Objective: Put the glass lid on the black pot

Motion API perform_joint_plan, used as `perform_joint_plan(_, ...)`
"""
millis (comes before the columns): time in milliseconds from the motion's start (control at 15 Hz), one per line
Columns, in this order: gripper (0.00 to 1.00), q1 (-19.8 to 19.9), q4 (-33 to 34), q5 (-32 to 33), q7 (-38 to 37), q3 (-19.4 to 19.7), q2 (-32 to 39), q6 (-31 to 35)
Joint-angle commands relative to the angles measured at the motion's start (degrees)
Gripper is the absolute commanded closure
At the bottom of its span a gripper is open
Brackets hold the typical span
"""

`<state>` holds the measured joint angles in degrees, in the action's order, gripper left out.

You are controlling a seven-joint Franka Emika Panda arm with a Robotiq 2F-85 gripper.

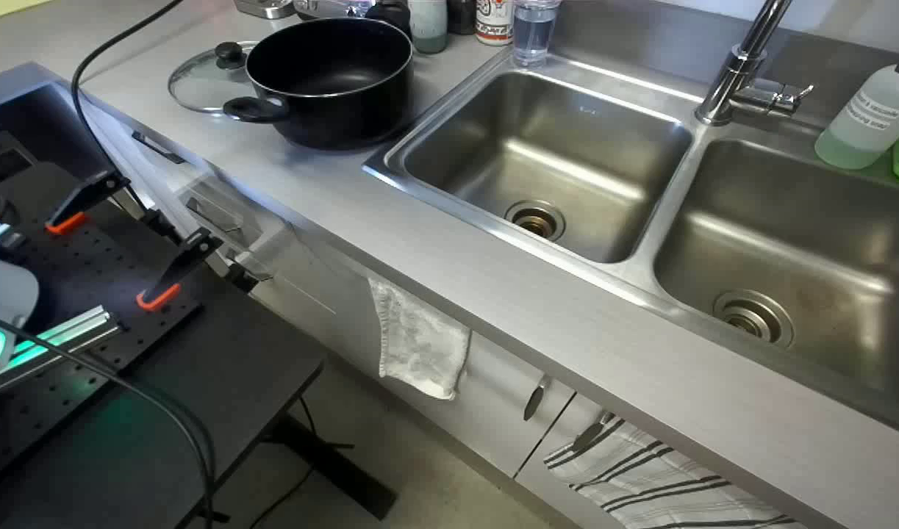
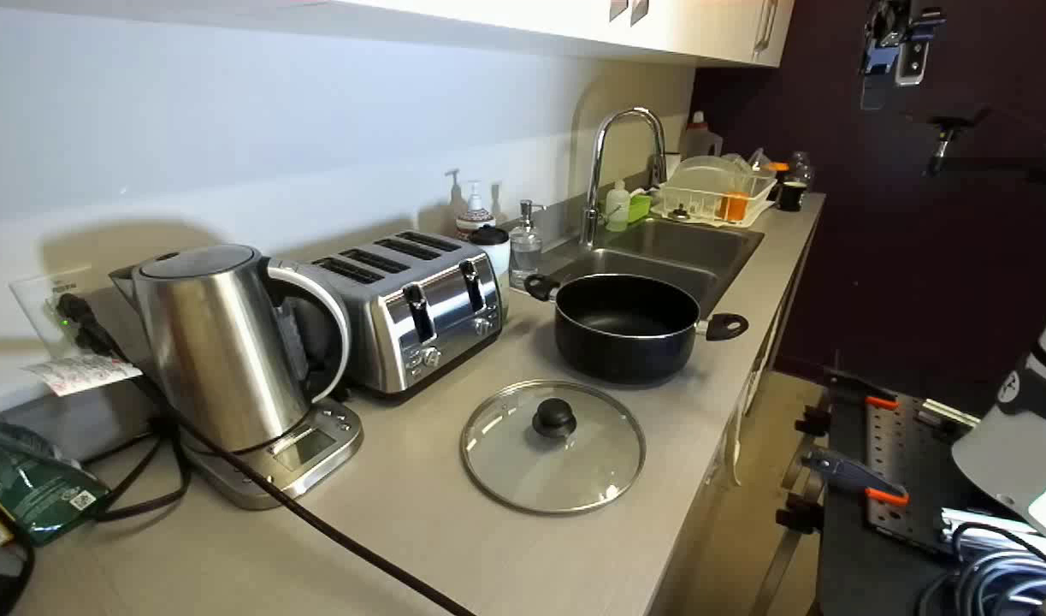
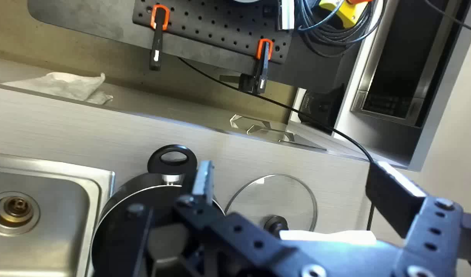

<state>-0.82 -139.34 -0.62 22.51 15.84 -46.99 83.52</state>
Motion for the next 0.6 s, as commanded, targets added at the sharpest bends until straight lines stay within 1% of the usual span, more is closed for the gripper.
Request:
perform_joint_plan(0,0.00,0.80,0.10,-0.35,0.46,-0.55,0.22,-0.08)
perform_joint_plan(333,0.00,0.80,0.11,-0.35,0.46,-0.55,0.22,-0.08)
perform_joint_plan(533,0.00,0.05,0.65,-0.06,0.58,-1.64,1.36,0.61)
